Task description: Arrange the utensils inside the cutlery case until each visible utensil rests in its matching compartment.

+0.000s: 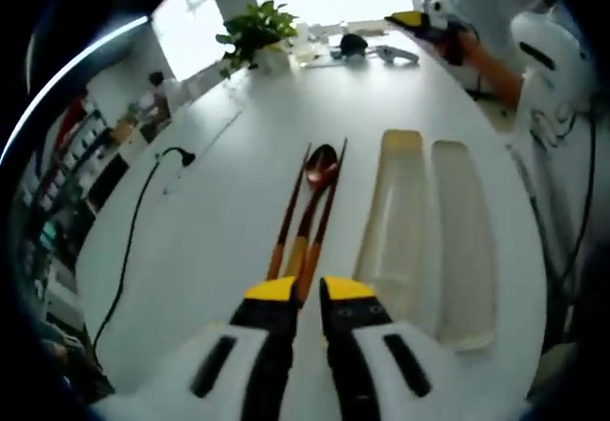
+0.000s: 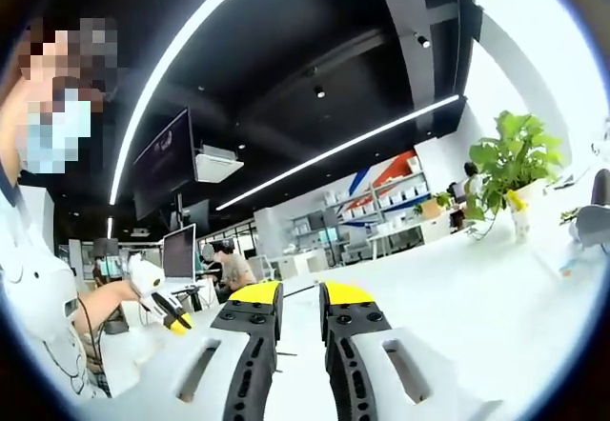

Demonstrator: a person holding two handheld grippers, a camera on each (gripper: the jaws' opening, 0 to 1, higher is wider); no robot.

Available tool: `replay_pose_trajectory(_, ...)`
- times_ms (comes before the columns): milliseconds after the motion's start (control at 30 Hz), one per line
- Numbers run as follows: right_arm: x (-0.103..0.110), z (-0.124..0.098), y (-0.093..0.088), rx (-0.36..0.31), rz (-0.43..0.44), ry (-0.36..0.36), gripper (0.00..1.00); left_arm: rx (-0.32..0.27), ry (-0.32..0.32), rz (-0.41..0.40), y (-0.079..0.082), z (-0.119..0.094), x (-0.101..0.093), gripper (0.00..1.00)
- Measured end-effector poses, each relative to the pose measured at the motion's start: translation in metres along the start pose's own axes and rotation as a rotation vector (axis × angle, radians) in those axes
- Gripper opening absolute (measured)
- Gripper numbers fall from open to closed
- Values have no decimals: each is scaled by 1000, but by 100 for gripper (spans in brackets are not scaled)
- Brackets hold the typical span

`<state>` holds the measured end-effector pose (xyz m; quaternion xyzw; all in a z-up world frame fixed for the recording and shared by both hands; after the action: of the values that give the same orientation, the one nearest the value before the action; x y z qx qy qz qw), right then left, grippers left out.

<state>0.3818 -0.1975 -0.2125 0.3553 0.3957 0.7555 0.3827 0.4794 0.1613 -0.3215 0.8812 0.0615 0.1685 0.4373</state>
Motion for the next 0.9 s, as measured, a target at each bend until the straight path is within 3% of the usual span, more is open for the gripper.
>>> replay_pose_trajectory(300,-2,-2,-2,4,6,-5,15,70,-6,28,-10,4,3,10)
replay_pose_trajectory(900,-12,-10,-3,5,25,-45,15,121,-28,40,-23,17,8,10)
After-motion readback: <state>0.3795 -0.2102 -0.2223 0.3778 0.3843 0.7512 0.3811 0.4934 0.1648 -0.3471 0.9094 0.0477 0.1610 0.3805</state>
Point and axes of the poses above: the point that each gripper's makers call its tool centre point, and the gripper's own axes: z roughly forward along the fingers, x roughly to its left, y roughly out of its top, the point moved 2 cm from there along -z, roughly backward along the fingers, and after that the axes turned 12 degrees about -x, right-handed, at the moved point
